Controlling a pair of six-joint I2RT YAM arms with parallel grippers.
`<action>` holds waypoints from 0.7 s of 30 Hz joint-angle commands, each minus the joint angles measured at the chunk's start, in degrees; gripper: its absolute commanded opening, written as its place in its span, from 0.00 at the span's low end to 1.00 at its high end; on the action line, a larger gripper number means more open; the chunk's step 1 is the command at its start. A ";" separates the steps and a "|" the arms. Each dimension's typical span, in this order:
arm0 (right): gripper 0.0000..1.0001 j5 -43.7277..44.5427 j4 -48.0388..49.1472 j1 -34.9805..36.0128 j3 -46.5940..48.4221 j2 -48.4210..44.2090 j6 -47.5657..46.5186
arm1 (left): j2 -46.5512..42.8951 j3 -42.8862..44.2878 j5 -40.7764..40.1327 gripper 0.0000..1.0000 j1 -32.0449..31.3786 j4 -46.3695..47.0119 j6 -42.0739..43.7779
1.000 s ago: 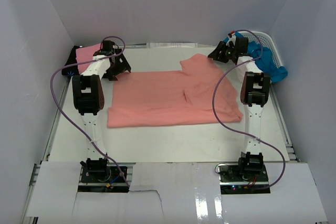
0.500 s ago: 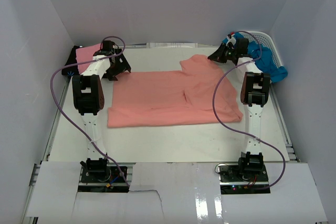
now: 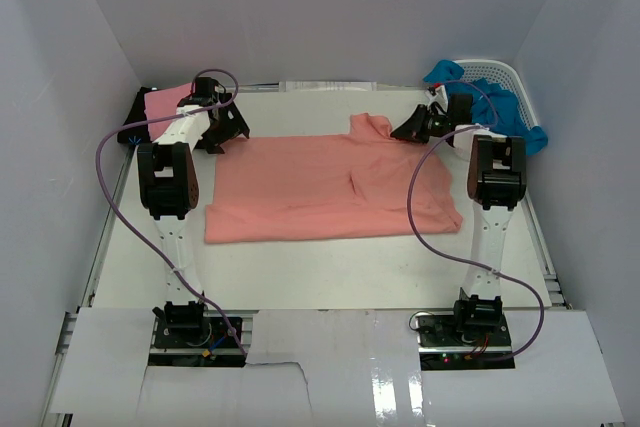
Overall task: Fold and stack the t-shirts
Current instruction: Grap the side of the flattened tshirt furthest away from the robot with both arms
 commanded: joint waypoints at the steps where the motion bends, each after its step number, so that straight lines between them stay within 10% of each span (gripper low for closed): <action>1: 0.08 -1.10 2.02 0.68 -5.50 -5.75 -3.96 | -1.41 -0.51 1.41 0.95 0.16 0.74 0.12; 16: 0.08 3.31 -7.82 3.13 -12.19 -13.14 -13.02 | -2.02 -0.78 0.80 0.95 -0.28 0.74 0.30; 21: 0.41 3.57 -10.99 3.67 -11.40 -13.15 -14.51 | -1.93 -0.69 0.80 0.95 -0.28 0.74 0.30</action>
